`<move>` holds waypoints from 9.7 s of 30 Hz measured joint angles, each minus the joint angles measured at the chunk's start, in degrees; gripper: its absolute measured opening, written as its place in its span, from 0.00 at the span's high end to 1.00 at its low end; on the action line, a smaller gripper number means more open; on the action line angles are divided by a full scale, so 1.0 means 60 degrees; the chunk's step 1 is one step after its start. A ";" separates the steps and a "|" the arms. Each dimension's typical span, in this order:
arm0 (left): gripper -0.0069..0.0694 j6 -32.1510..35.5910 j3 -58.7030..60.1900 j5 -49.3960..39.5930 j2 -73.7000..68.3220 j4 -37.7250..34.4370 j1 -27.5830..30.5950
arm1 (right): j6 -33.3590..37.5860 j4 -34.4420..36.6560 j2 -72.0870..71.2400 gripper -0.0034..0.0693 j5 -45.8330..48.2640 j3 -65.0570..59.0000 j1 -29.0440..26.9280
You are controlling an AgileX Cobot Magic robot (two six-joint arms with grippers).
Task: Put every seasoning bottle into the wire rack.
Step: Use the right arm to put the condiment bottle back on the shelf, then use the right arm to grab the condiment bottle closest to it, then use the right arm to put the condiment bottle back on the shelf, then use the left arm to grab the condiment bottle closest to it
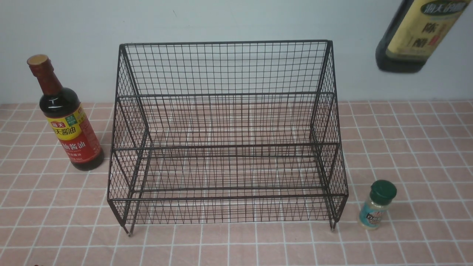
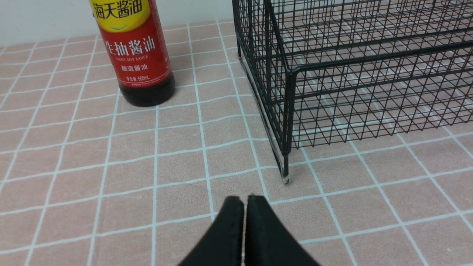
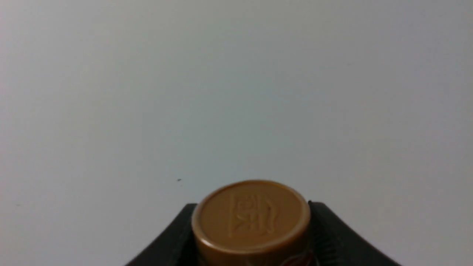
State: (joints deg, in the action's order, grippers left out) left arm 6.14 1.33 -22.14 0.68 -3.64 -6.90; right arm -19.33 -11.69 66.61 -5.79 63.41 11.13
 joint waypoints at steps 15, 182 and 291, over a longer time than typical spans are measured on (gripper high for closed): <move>0.92 0.0000 0.0000 0.0000 0.0000 0.0000 0.0000 | -0.0151 0.0281 0.1296 0.50 -0.0229 0.0000 0.2396; 0.92 0.0000 0.0000 0.0000 0.0000 0.0000 0.0000 | 0.0556 0.0794 0.2412 0.49 0.4643 -0.2277 0.3114; 0.92 0.0000 0.0000 0.0000 0.0000 0.0000 0.0000 | 0.0726 0.0195 -1.0513 0.97 0.1396 -1.0806 -0.0370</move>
State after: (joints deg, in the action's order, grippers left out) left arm 6.14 1.33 -22.14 0.68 -3.64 -6.90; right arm -14.97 -10.52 3.53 2.58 -1.42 8.91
